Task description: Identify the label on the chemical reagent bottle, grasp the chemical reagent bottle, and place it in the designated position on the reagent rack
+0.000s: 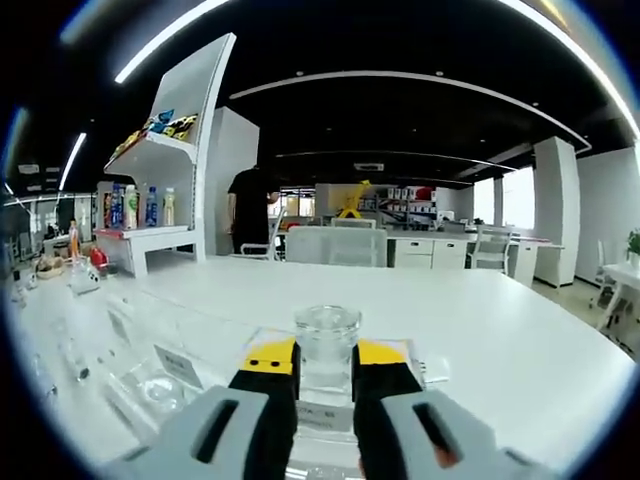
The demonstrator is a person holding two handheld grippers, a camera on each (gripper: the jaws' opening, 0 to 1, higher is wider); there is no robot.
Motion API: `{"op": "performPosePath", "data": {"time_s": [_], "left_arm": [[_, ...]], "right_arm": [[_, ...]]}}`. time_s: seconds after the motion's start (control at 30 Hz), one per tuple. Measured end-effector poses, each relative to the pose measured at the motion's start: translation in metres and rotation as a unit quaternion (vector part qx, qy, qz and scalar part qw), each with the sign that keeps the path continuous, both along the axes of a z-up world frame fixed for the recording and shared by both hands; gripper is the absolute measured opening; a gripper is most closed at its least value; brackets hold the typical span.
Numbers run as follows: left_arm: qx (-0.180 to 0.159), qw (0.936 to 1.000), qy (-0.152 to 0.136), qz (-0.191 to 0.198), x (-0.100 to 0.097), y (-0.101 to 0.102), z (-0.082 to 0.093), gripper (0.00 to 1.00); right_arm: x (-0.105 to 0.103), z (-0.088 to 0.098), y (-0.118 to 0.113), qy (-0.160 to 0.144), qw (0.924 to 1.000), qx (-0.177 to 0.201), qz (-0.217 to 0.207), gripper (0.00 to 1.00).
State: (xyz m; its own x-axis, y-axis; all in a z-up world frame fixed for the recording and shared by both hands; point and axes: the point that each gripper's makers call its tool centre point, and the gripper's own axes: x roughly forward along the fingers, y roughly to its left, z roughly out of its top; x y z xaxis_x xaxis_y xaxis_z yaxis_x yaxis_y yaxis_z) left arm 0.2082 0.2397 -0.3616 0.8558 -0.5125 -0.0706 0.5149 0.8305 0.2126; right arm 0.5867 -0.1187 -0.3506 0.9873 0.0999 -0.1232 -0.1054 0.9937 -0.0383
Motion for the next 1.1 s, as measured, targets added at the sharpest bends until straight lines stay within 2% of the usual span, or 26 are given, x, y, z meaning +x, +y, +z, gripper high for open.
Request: {"op": "performPosePath", "data": {"time_s": [0.23,0.37,0.57,0.77,1.1], "left_arm": [[0.002,1.0,0.0,-0.002,0.0,-0.002,0.001,0.29],[0.001,1.0,-0.002,-0.005,-0.001,-0.003,0.0,0.29],[0.002,1.0,-0.001,0.0,0.0,-0.001,0.0,0.29],[0.0,1.0,-0.004,0.0,-0.001,-0.002,0.002,0.29],[0.0,0.9999,-0.011,-0.004,-0.005,-0.004,0.006,0.29]], "right_arm": [[-0.003,0.001,0.002,0.004,0.9999,-0.004,0.01,0.27],[-0.005,0.008,0.0,-0.005,0.9999,0.009,0.011,0.28],[-0.011,0.019,0.005,-0.011,0.9996,0.006,0.023,0.32],[-0.015,0.023,-0.001,-0.005,0.9998,0.005,0.021,0.34],[-0.034,0.05,-0.004,-0.032,0.9993,0.003,0.021,0.32]]}}
